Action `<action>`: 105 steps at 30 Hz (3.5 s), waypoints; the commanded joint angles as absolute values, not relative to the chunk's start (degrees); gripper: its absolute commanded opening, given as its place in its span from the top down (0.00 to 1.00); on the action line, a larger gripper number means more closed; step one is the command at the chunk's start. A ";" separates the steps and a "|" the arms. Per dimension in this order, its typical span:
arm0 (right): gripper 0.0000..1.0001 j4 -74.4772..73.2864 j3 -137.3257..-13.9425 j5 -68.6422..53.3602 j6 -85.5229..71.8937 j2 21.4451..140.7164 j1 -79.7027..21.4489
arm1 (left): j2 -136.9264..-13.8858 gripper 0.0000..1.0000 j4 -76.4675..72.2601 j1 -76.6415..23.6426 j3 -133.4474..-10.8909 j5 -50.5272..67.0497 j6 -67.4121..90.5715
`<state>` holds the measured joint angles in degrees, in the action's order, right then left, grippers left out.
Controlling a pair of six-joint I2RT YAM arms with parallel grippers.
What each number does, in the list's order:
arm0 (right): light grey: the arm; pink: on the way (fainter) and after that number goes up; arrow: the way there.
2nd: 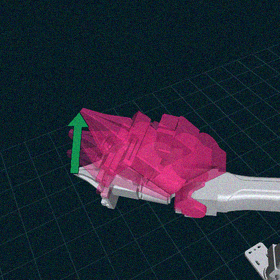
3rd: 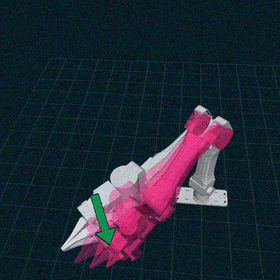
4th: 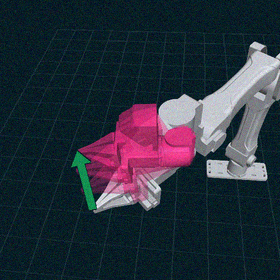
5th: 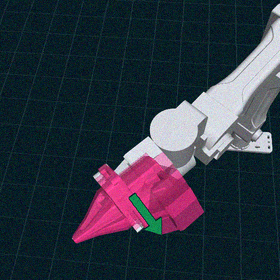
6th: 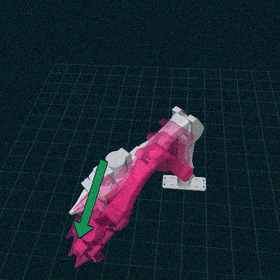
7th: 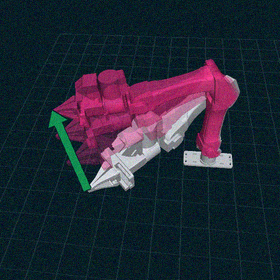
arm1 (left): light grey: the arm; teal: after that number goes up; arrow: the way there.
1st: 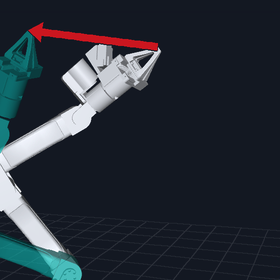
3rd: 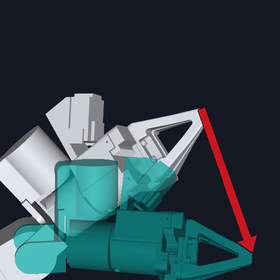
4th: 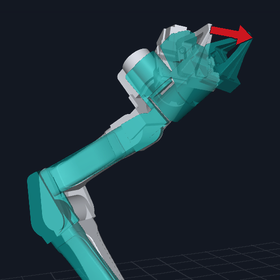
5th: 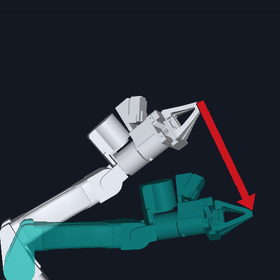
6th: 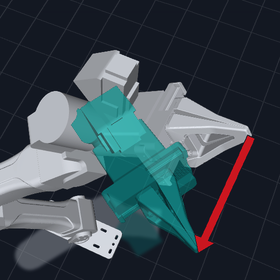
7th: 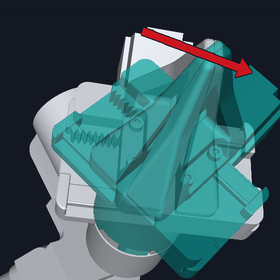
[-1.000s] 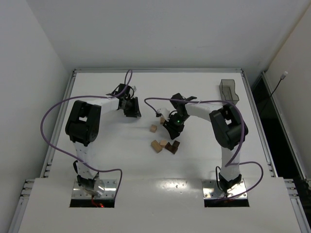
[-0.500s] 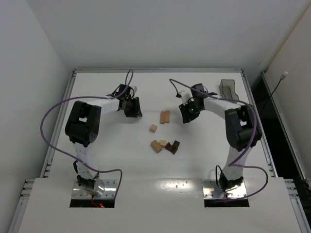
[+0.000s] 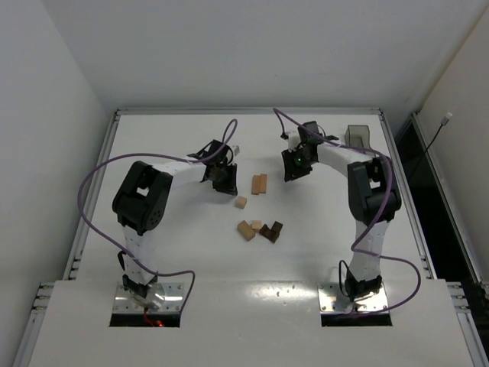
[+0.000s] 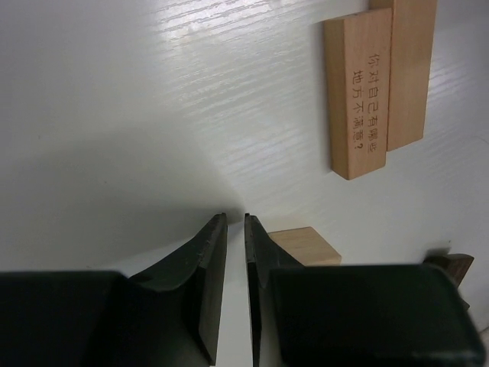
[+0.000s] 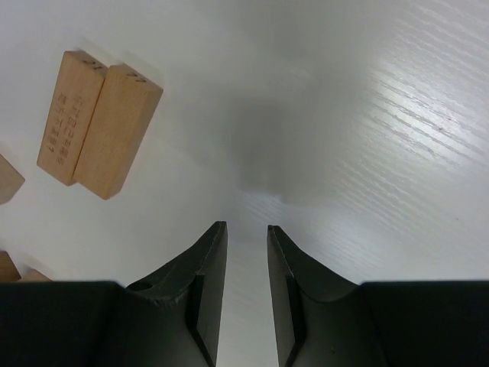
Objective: Build the wood block tower
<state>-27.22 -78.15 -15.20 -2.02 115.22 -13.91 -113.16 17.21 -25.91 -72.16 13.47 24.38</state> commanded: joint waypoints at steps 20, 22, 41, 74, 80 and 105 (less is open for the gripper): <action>0.75 -30.50 -90.00 -14.85 -8.53 125.85 -19.34 | -115.31 0.87 19.34 -27.07 -74.35 9.67 23.47; 0.75 -30.50 -90.53 -14.85 -8.53 125.86 -19.34 | -115.31 0.87 19.34 -27.07 -74.36 9.67 23.47; 0.75 -31.03 -93.43 -14.85 -8.53 128.67 -21.53 | -115.31 0.89 19.86 -27.07 -74.36 9.14 23.47; 0.66 -27.42 -69.19 -8.25 -0.63 102.59 -17.49 | -103.12 0.81 19.86 -23.47 -67.42 4.31 19.70; 0.41 -27.50 -61.45 -8.80 5.96 90.28 -17.49 | -95.20 0.52 23.81 -23.47 -61.62 7.55 10.93; 0.25 -23.99 -46.58 0.18 9.84 74.53 -9.84 | -88.94 0.19 33.23 -49.92 -63.45 8.36 -10.30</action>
<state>-25.82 -46.78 1.02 9.69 76.01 -10.50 -87.39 34.61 -49.19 -60.55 11.20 -11.31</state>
